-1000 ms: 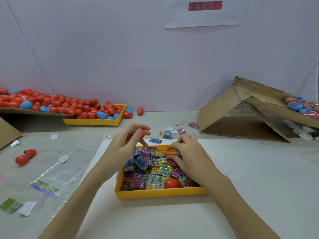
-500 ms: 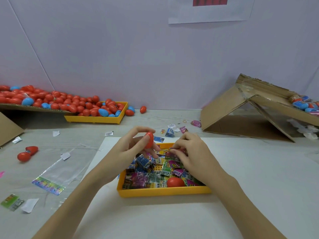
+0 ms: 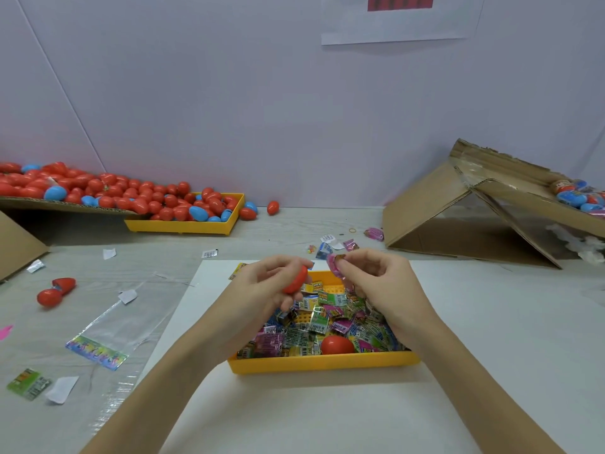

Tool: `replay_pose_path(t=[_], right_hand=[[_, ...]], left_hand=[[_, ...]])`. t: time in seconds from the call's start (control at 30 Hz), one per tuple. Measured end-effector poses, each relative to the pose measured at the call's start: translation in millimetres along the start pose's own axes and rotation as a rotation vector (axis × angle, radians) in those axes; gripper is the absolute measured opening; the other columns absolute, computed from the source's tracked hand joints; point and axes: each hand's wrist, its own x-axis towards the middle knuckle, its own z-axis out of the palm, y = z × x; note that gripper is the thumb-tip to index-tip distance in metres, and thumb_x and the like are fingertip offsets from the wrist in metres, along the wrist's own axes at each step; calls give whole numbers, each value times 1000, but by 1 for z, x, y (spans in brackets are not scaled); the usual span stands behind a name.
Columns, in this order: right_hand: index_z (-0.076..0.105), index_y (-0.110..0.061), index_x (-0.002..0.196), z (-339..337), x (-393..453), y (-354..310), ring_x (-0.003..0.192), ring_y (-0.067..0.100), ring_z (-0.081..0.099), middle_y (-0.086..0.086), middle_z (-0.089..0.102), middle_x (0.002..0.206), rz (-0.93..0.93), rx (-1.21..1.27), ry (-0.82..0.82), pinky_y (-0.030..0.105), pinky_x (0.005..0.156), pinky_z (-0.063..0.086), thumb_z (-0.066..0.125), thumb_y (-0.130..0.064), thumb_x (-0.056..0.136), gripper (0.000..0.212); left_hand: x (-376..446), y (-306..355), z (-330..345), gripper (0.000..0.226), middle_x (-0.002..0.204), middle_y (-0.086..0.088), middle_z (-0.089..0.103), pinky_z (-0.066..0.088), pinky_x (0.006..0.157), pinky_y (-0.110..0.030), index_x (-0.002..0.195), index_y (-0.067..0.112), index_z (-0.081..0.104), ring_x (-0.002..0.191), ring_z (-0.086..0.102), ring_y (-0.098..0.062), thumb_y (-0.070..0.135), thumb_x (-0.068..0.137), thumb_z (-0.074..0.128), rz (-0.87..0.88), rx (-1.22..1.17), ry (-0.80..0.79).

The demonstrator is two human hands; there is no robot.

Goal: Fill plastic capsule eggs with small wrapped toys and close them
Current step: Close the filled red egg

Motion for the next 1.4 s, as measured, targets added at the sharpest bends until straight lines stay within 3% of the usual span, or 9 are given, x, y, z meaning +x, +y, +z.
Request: replay_pose_path(t=[0.2, 0.37, 0.5, 0.63, 0.73, 0.93, 1.07, 1.23, 1.4], right_hand=[[77, -16, 106, -2, 1, -5, 77, 14, 70, 3, 78, 85, 115, 195, -24, 32, 74, 56, 82, -26, 85, 24], [80, -22, 106, 5, -5, -11, 77, 10, 71, 7, 80, 91, 110, 232, -89, 21, 64, 54, 83, -29, 84, 23], [79, -20, 108, 7, -10, -13, 82, 11, 72, 5, 80, 94, 119, 250, -108, 19, 62, 51, 79, -28, 88, 21], [72, -30, 119, 3, -9, -16, 90, 8, 75, -5, 79, 105, -9, 45, 12, 25, 73, 56, 70, -39, 95, 26], [66, -36, 131, -3, -11, -23, 106, 4, 72, -12, 77, 113, -97, -122, -240, 25, 89, 58, 71, -42, 93, 39], [81, -30, 102, -7, -14, -26, 79, 2, 70, -13, 76, 86, -183, -373, -344, 18, 70, 53, 77, -23, 93, 12], [82, -31, 96, -11, -13, -25, 86, 7, 71, -11, 77, 89, -172, -443, -356, 23, 76, 59, 77, -22, 93, 11], [82, -26, 90, -13, -12, -24, 77, 3, 72, -6, 79, 81, -118, -144, -124, 13, 65, 53, 81, -31, 87, 7], [82, -18, 95, -2, -13, -20, 80, 12, 72, 5, 79, 87, -6, 128, -81, 29, 74, 55, 79, -36, 83, 22]], left_hand=[[-3, -10, 11, 12, 90, -2, 61, 49, 62, -17, 107, 26, 61, 64, 57, -5, 24, 98, 68, 22, 212, 123], [-6, -11, 23, 29, 68, 1, 50, 50, 63, -26, 101, 32, 63, 64, 51, -7, 49, 83, 77, 259, 475, 157], [-3, -12, 22, 10, 64, 15, 55, 50, 67, -23, 85, 31, 68, 65, 54, -3, 32, 90, 77, 331, 484, 225], [-3, -9, 11, 12, 67, 6, 58, 51, 67, -17, 85, 29, 68, 66, 57, -2, 29, 92, 76, 246, 527, 101], [-4, -10, 11, 16, 62, 11, 53, 47, 62, -16, 82, 29, 66, 61, 51, -3, 24, 92, 76, 201, 575, 0], [-4, -5, 6, 15, 59, 16, 54, 46, 60, -17, 80, 28, 69, 58, 51, -1, 22, 90, 79, 218, 649, -16], [-6, 0, -1, 28, 86, 10, 64, 52, 68, -21, 113, 26, 51, 72, 58, -4, 21, 95, 73, 112, 540, -56], [-10, 7, -6, 22, 108, -3, 71, 57, 80, -27, 120, 24, 60, 90, 70, -9, 20, 100, 65, 98, 400, -107], [-9, 5, 3, 57, 108, 0, 74, 61, 83, -28, 126, 26, 64, 92, 76, -23, 23, 74, 87, 267, 336, 50]])
